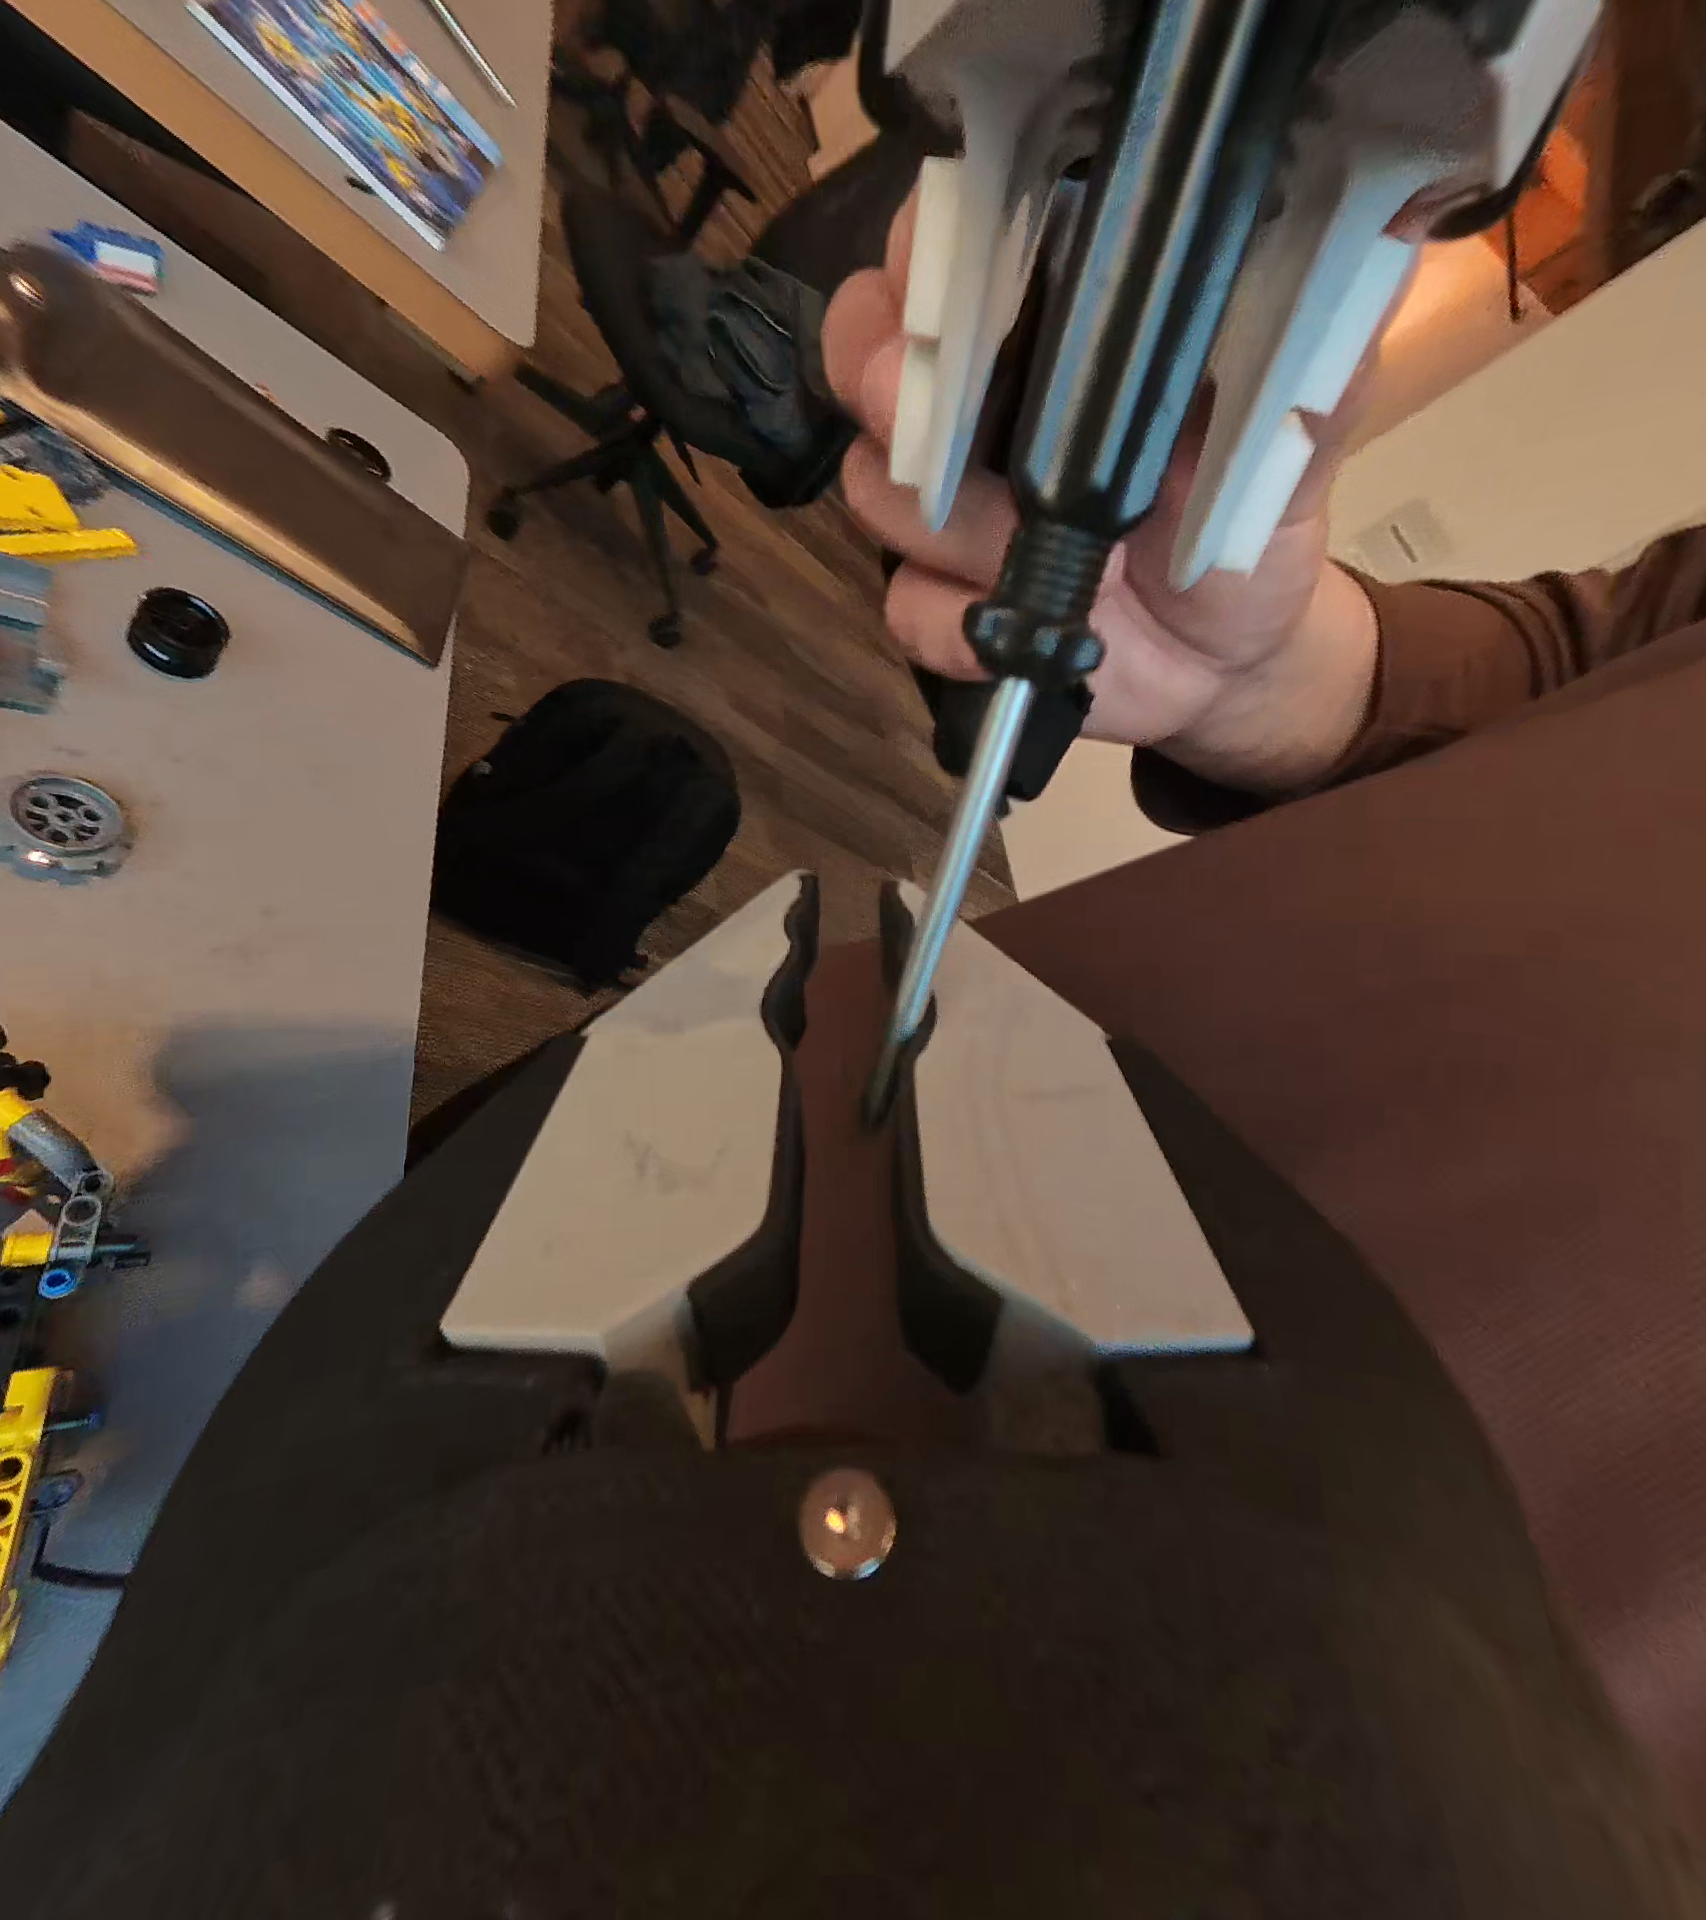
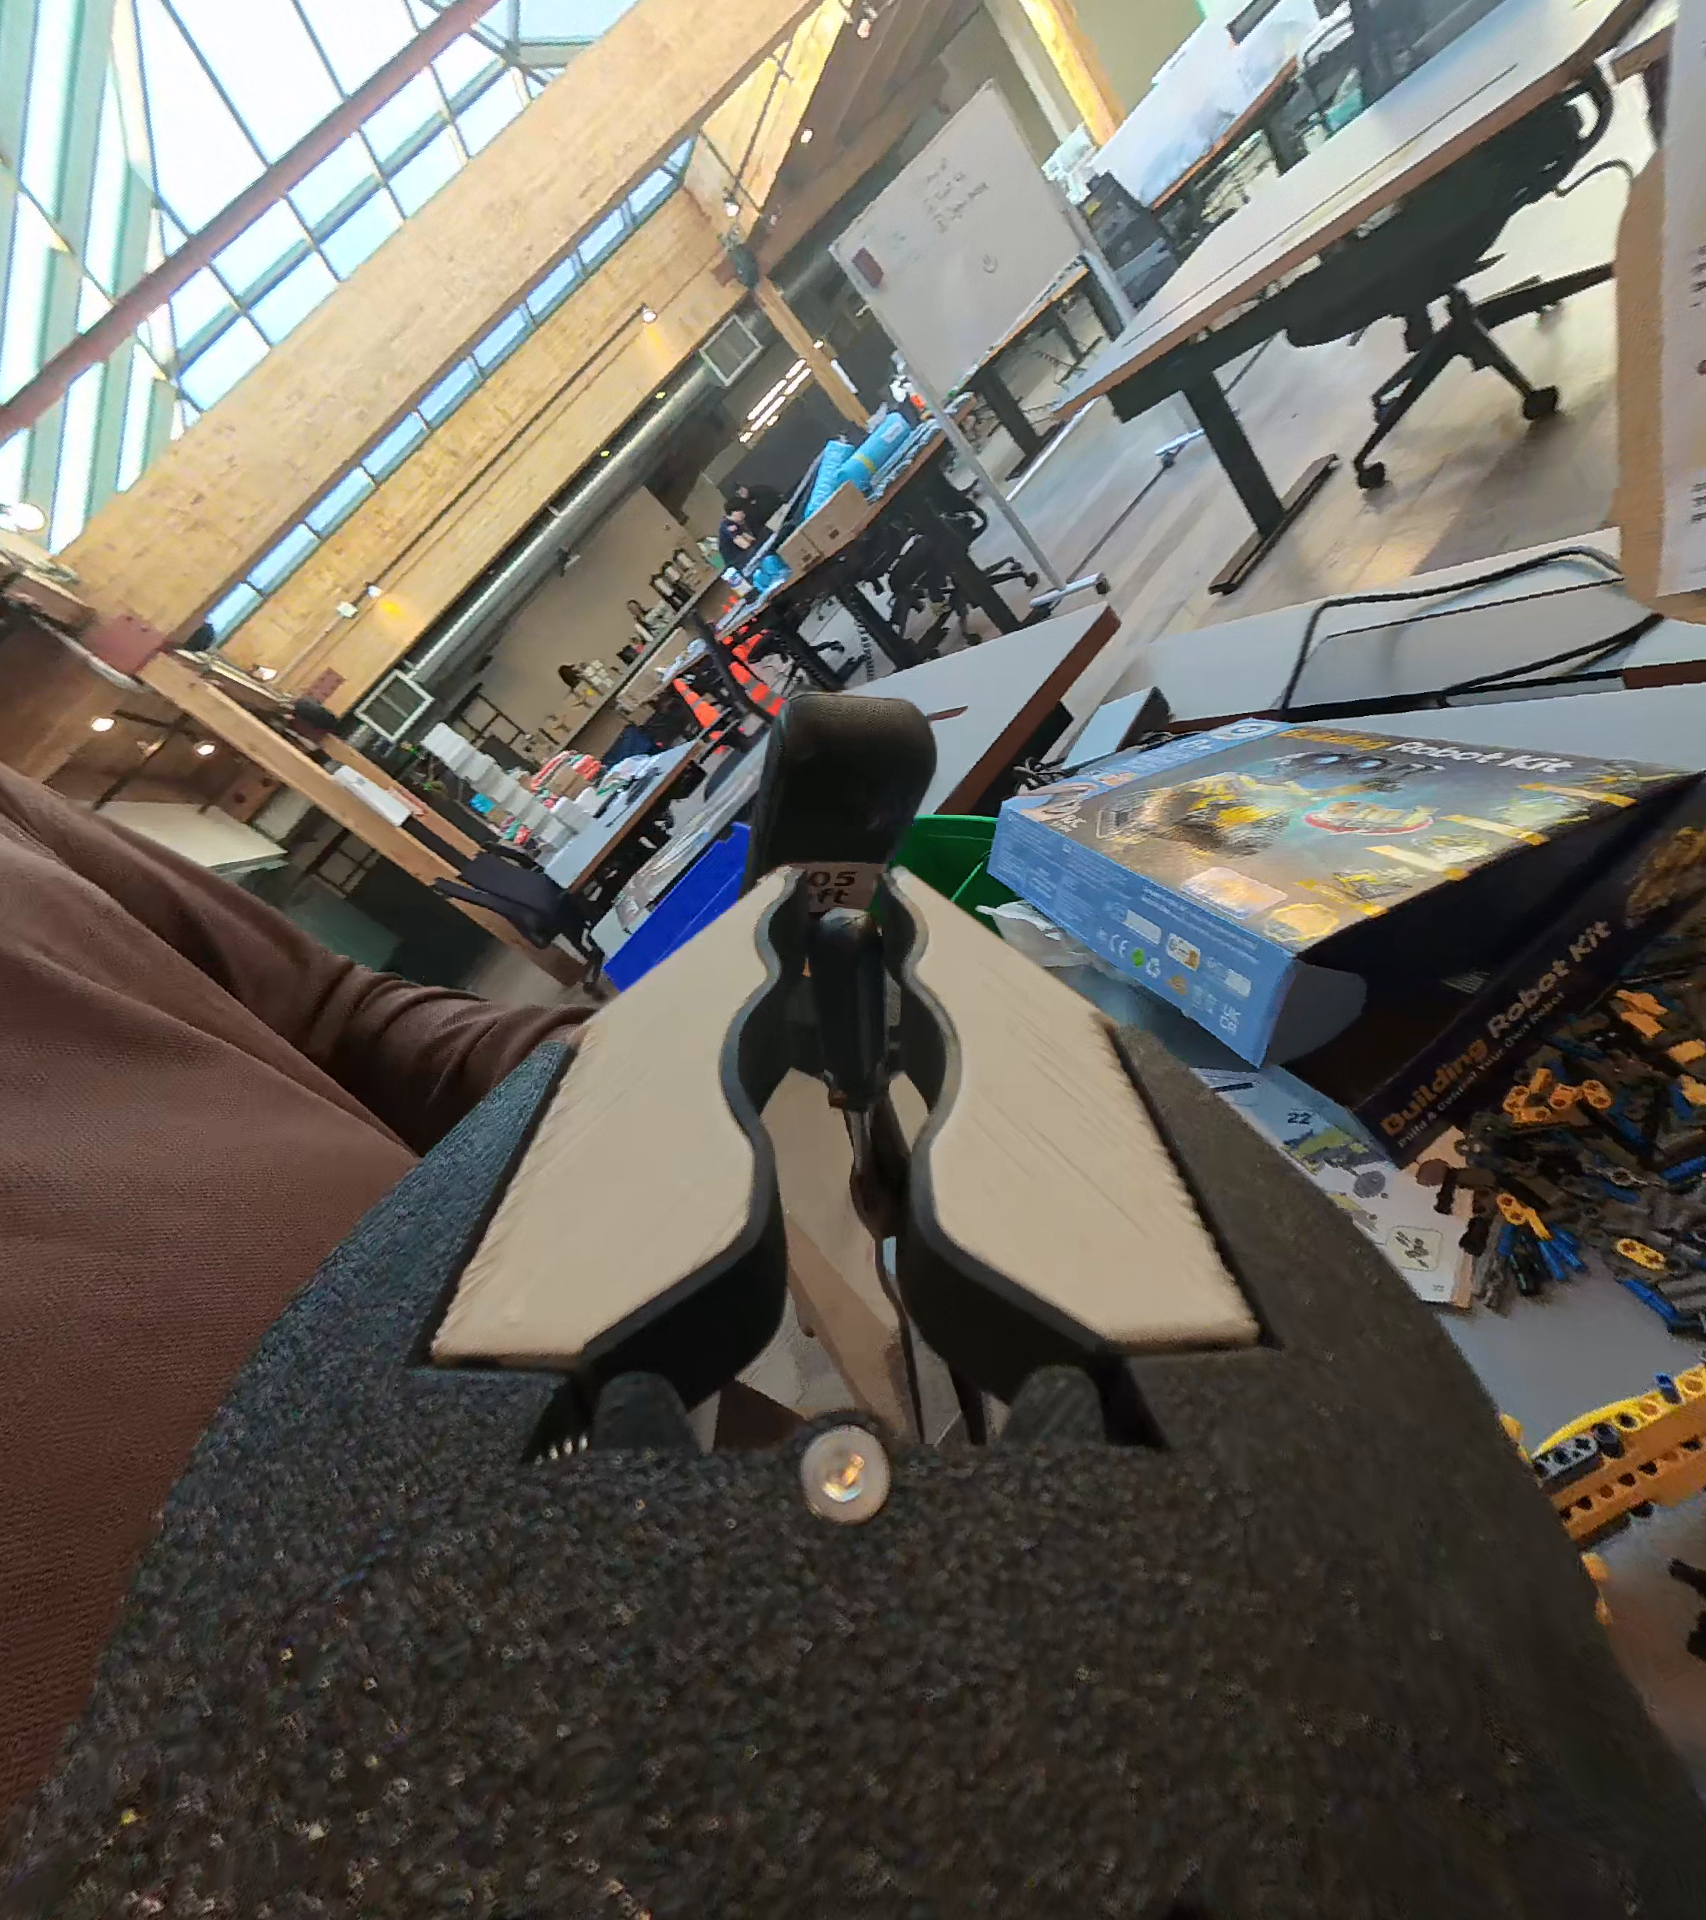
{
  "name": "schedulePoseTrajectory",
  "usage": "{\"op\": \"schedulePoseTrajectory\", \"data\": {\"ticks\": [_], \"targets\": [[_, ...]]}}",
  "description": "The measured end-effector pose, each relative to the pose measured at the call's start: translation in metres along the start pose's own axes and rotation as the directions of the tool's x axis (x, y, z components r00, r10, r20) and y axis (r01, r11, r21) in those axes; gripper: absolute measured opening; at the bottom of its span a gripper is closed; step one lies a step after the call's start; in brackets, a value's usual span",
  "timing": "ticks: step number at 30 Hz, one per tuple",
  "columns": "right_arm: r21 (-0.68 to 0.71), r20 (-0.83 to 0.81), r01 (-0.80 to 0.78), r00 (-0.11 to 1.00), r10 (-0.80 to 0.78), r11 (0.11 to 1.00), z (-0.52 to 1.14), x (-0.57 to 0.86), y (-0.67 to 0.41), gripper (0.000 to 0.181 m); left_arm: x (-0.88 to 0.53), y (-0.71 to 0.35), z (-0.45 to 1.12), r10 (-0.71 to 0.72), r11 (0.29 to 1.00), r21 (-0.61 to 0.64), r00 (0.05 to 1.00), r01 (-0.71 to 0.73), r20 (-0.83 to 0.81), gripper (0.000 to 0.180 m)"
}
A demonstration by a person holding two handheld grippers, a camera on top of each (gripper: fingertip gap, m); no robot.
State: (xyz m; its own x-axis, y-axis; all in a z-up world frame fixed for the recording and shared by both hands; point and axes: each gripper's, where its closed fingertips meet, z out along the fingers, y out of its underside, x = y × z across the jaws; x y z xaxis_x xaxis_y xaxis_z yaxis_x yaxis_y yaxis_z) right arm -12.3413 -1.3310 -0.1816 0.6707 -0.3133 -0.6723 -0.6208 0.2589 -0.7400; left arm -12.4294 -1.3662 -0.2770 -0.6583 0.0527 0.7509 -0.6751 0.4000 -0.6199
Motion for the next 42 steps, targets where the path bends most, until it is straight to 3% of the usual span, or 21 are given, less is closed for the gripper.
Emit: {"op": "schedulePoseTrajectory", "data": {"ticks": [9,23,25,27,33,37,42], "targets": [[0.035,-0.04,0.03,0.999,-0.028,0.999,-0.001,0.0,-0.005,0.011,0.012,-0.012,0.0,0.085,0.996,0.013,0.996,-0.085,-0.03,0.004],[0.033,0.252,-0.004,0.968,-0.004,0.999,-0.072,0.049,-0.057,0.011,-0.036,-0.08,0.049,-0.039,0.996,0.093,0.947,0.009,0.318,0.0],[0.002,0.28,-0.027,0.96,0.026,1.0,-0.085,0.06,-0.055,0.012,-0.043,-0.079,0.062,-0.093,0.994,0.077,0.937,0.071,0.338,0.024],[-0.035,0.301,-0.051,0.952,0.059,0.998,-0.093,0.067,-0.05,0.011,-0.045,-0.082,0.075,-0.133,0.99,0.093,0.932,0.107,0.339,0.035],[-0.037,0.35,-0.067,0.934,0.076,0.997,-0.099,0.063,-0.054,0.011,-0.051,-0.09,0.092,-0.157,0.985,0.13,0.913,0.116,0.376,0.037],[-0.003,0.324,-0.028,0.946,0.028,1.0,-0.093,0.056,-0.06,0.012,-0.054,-0.086,0.085,-0.109,0.993,0.076,0.917,0.086,0.384,0.044],[0.043,0.265,-0.005,0.964,-0.006,0.999,-0.087,0.048,-0.067,0.011,-0.028,-0.086,0.077,-0.078,0.995,0.086,0.969,0.059,0.236,0.046]]}}
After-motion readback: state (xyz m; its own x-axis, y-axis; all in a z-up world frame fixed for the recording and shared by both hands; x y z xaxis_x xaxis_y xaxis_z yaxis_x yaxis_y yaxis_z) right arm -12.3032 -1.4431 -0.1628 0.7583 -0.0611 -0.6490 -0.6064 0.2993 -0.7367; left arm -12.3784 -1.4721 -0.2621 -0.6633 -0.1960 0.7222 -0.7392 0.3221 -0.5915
